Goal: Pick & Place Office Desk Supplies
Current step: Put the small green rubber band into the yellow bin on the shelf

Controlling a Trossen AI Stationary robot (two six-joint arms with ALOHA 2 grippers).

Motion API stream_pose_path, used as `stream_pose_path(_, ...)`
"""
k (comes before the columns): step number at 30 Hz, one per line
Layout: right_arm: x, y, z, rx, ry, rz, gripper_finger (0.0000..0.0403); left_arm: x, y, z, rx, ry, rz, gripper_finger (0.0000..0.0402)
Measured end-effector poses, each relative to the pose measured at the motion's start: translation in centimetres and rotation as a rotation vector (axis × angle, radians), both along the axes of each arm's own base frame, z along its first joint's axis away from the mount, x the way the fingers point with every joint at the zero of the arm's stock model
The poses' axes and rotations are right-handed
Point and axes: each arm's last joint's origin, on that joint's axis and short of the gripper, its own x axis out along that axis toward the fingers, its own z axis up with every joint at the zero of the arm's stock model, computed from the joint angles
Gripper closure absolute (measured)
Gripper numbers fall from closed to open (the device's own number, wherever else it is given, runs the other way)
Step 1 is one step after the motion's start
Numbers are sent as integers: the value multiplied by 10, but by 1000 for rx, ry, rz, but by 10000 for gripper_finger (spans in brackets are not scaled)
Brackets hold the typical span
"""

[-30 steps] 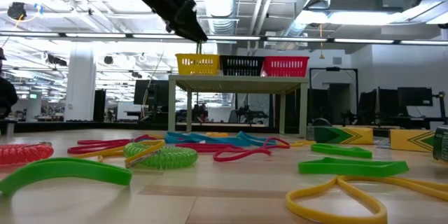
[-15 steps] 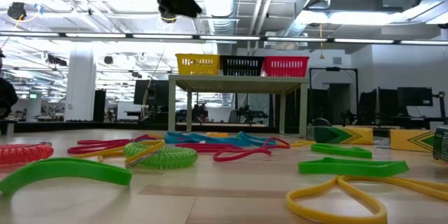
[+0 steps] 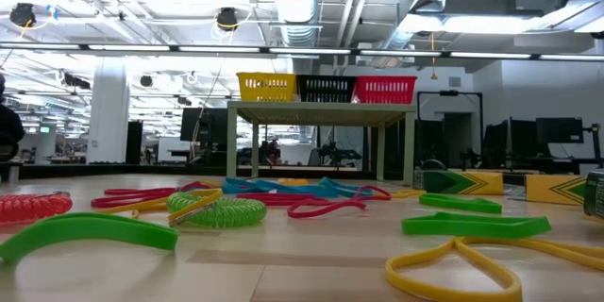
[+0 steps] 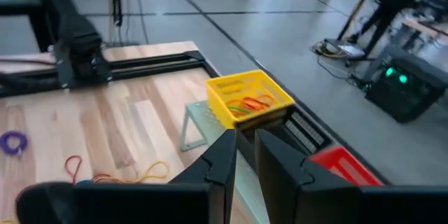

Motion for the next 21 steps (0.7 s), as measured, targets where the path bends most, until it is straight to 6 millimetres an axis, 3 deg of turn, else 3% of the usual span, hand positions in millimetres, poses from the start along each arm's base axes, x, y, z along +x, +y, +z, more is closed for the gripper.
stream_pose_path(3,-14,-5,-16,52,-35,-33,351,-13,-16,-17,-34,-65,-74,172)
stream_pose_path(7,-17,-6,-45,130,-25,-30,348,-23,-35,-43,-88,-135,-193,172)
stream_pose_path(13,13,-1,-99,221,170,-25,313,-24,-57,-79,-171,-175,-359,172)
stream_pose_path(21,50,12,-170,471,487,-54,212,-21,-81,-124,-253,-109,-470,172)
